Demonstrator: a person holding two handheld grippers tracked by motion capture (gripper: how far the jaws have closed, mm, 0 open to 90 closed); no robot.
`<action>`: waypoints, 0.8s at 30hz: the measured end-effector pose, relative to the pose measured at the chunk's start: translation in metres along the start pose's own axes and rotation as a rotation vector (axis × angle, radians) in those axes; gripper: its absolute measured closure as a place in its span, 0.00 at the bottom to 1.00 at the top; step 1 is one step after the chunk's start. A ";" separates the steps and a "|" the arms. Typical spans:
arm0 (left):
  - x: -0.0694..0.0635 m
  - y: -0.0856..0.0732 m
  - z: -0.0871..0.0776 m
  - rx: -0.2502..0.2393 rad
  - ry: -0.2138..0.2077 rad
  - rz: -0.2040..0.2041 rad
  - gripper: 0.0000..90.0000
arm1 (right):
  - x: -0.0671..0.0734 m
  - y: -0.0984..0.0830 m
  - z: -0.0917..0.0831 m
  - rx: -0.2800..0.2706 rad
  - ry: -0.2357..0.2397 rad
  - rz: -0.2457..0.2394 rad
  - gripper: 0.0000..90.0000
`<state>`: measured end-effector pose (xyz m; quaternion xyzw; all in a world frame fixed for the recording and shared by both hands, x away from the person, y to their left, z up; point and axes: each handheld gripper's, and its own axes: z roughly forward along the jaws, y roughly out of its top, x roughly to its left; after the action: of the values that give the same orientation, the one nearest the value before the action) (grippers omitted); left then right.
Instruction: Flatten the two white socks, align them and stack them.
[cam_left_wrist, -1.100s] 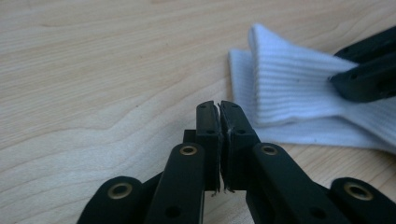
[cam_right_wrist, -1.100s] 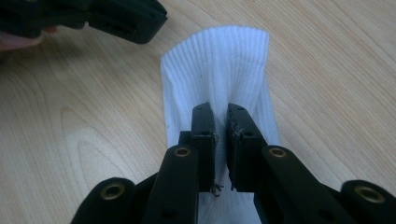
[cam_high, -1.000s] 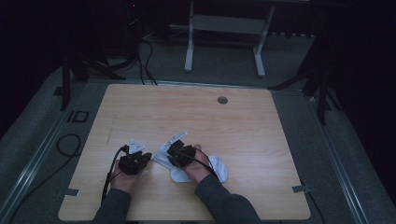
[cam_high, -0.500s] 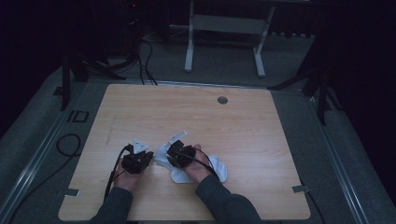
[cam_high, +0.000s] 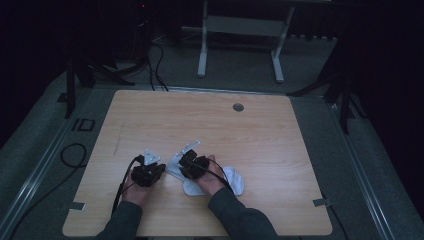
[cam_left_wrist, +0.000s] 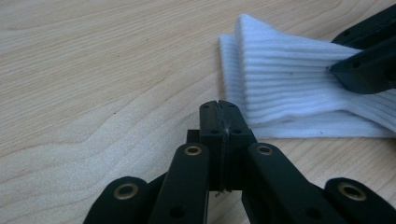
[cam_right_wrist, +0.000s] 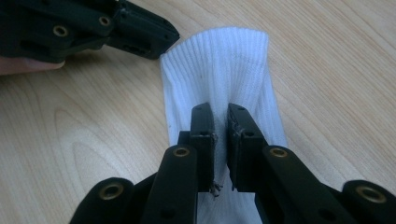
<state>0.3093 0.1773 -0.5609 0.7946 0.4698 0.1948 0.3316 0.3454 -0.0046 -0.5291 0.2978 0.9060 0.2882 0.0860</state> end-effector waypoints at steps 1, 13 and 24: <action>0.000 0.000 0.000 0.000 0.001 0.000 1.00 | 0.000 0.000 0.000 -0.001 -0.002 0.004 0.89; 0.000 0.000 0.000 0.000 -0.001 -0.004 0.99 | -0.004 0.000 -0.012 -0.055 -0.020 0.037 0.59; -0.003 0.008 -0.021 -0.109 -0.036 -0.003 1.00 | -0.019 -0.007 -0.033 -0.078 -0.032 0.053 0.58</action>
<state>0.2999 0.1794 -0.5407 0.7779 0.4536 0.2054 0.3832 0.3464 -0.0357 -0.5062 0.3225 0.8844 0.3209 0.1043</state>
